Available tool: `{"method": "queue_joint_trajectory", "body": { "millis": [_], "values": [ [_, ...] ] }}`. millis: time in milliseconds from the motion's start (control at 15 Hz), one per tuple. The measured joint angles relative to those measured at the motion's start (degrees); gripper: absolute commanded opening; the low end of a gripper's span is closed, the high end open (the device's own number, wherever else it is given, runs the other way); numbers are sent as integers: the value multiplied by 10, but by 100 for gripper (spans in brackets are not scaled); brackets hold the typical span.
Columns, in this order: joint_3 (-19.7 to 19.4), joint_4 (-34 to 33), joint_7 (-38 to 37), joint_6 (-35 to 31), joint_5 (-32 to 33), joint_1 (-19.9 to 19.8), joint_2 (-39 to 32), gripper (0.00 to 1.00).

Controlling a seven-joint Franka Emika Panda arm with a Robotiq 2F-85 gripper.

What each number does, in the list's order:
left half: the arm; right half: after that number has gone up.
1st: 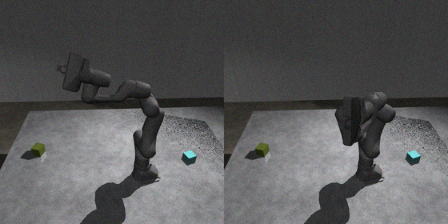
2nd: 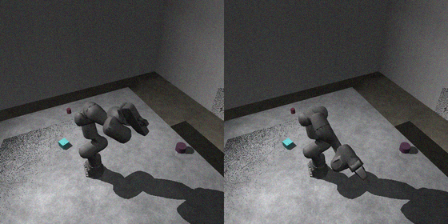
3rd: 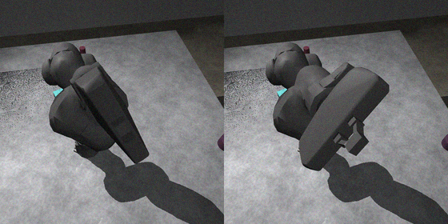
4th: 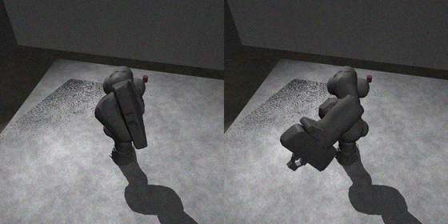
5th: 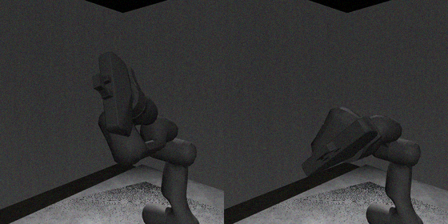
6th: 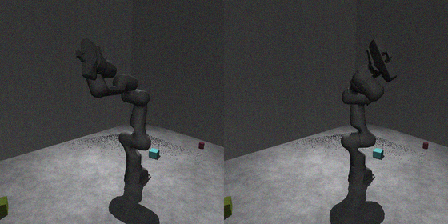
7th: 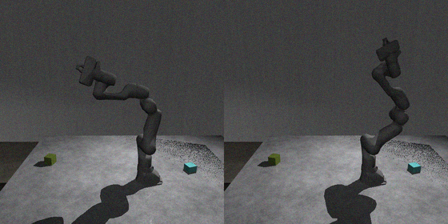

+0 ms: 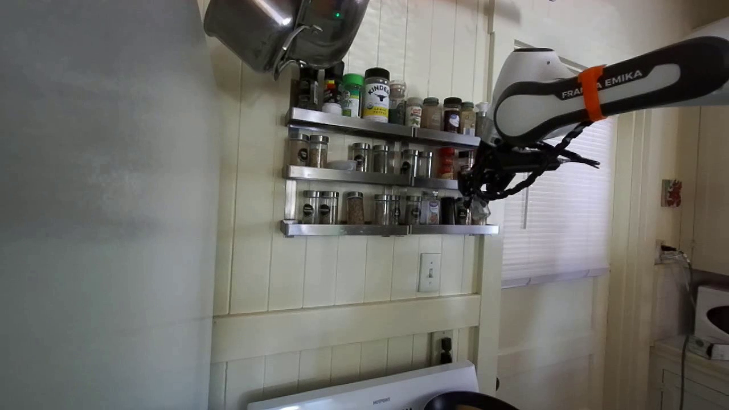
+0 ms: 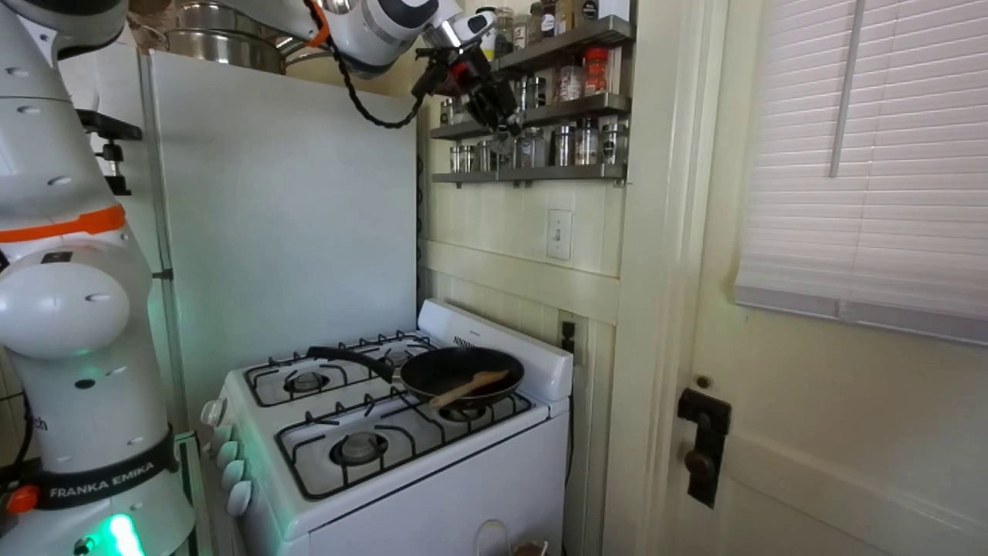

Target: Put the spice bottle on the stove

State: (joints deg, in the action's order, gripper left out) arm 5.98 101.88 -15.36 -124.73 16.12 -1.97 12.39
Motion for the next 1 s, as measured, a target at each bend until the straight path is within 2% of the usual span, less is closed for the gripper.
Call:
{"method": "queue_joint_trajectory", "body": {
  "millis": [133, 267, 333, 600, 667, 1000],
  "values": [
    [2, -14, 9, -52, 8, 3, -9, 23],
    [2, -25, 9, -54, 9, 4, -13, 23],
    [2, -26, 9, -53, 8, 5, -14, 48],
    [-1, -26, 9, -54, 8, 5, -14, 48],
    [-1, -26, 9, -54, 8, 5, -14, 23],
    [1, -37, 9, -64, 9, 5, -17, 23]
  ]
}}
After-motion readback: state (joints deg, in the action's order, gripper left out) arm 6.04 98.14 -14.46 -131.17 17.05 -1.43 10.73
